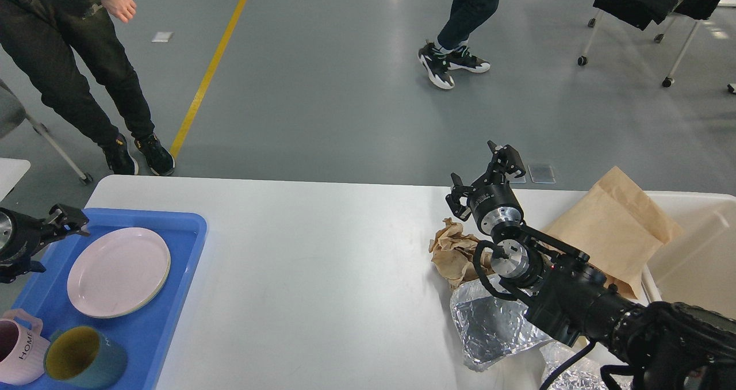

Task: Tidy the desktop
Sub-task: 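Release the pink plate and raise the left gripper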

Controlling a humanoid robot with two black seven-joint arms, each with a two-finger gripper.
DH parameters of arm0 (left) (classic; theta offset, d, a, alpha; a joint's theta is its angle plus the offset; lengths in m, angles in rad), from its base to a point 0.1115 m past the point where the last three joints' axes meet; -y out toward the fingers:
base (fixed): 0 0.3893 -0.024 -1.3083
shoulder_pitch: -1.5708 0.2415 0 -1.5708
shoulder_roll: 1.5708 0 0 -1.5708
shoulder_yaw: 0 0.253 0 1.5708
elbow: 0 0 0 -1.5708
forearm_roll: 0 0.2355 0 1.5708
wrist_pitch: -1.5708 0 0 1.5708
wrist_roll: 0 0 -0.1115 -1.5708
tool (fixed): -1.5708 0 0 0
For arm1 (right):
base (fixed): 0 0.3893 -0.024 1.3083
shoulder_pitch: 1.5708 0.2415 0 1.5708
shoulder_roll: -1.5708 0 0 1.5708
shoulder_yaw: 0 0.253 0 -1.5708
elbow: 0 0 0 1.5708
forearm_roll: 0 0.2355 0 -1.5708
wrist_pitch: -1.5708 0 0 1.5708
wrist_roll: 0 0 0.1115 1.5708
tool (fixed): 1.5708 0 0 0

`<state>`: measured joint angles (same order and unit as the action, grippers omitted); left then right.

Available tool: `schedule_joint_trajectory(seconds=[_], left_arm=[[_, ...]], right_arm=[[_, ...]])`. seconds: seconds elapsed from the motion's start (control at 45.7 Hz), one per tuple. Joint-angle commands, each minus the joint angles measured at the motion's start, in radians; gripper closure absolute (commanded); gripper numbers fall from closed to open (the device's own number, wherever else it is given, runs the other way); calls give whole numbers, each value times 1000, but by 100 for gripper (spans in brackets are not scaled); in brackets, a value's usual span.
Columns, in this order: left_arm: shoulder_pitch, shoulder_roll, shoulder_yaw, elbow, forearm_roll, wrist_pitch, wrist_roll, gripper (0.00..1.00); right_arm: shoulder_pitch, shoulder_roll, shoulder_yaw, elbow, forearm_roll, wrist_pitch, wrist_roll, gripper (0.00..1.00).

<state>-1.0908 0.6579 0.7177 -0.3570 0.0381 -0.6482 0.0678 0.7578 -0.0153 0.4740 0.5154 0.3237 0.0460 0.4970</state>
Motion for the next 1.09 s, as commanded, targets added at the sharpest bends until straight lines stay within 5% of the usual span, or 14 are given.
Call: schedule_joint_trajectory(seconds=[0.0, 0.197, 0.46, 0.7, 1.073], left_arm=[[-35, 0, -72, 3, -1, 8, -6, 4], [-38, -4, -354, 29, -4, 53, -8, 4], [66, -70, -849, 65, -3, 209, -8, 4], [118, -155, -1317, 87, -3, 222, -6, 4], [144, -333, -1684, 130, -142, 243, -8, 4]], right_arm=[[0, 0, 0, 0, 0, 0, 0, 0], [0, 0, -1, 0, 0, 0, 0, 0], [0, 0, 0, 0, 0, 0, 0, 0], [0, 0, 0, 0, 0, 0, 0, 0], [0, 0, 0, 0, 0, 0, 0, 0]])
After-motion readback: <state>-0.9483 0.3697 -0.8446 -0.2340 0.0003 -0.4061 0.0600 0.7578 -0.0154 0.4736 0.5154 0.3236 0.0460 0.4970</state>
